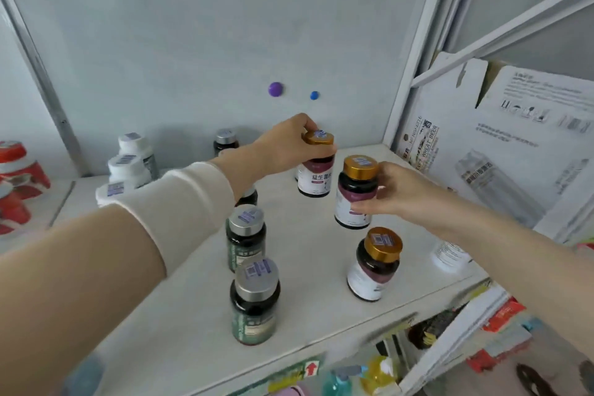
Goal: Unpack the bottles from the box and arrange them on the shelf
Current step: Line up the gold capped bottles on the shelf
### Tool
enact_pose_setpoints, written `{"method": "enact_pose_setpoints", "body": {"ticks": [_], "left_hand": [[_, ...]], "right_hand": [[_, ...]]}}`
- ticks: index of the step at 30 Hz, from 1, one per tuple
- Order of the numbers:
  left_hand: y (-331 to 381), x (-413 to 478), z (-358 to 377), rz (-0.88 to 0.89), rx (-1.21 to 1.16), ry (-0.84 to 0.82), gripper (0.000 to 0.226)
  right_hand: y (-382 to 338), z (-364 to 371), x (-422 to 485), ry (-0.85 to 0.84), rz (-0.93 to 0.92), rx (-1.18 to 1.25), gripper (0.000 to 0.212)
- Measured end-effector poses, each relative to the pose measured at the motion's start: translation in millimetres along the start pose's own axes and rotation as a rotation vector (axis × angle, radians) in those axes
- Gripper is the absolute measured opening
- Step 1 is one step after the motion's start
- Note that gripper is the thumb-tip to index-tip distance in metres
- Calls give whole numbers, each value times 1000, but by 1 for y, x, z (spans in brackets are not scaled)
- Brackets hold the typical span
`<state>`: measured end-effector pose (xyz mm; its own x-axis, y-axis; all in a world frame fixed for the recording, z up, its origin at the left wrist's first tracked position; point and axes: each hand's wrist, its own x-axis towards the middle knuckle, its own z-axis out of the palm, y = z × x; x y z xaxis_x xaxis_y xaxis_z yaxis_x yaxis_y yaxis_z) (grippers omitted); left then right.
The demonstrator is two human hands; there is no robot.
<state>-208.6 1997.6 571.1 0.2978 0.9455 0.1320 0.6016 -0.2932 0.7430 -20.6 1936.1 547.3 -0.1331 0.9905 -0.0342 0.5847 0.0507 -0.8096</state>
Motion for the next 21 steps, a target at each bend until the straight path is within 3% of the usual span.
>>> {"method": "enact_pose_setpoints", "body": {"ticks": [5,10,21], "left_hand": [[-14,34,22,-123,171,-53,44],[-22,40,29,-178,335,-84,47],[-23,42,39,-130,380,-97,54]], "right_hand": [[17,-6,39,-214,-17,-72,51],[27,2,59,-327,-52,-119,52],[34,9,53,-375,-48,-226,59]]}}
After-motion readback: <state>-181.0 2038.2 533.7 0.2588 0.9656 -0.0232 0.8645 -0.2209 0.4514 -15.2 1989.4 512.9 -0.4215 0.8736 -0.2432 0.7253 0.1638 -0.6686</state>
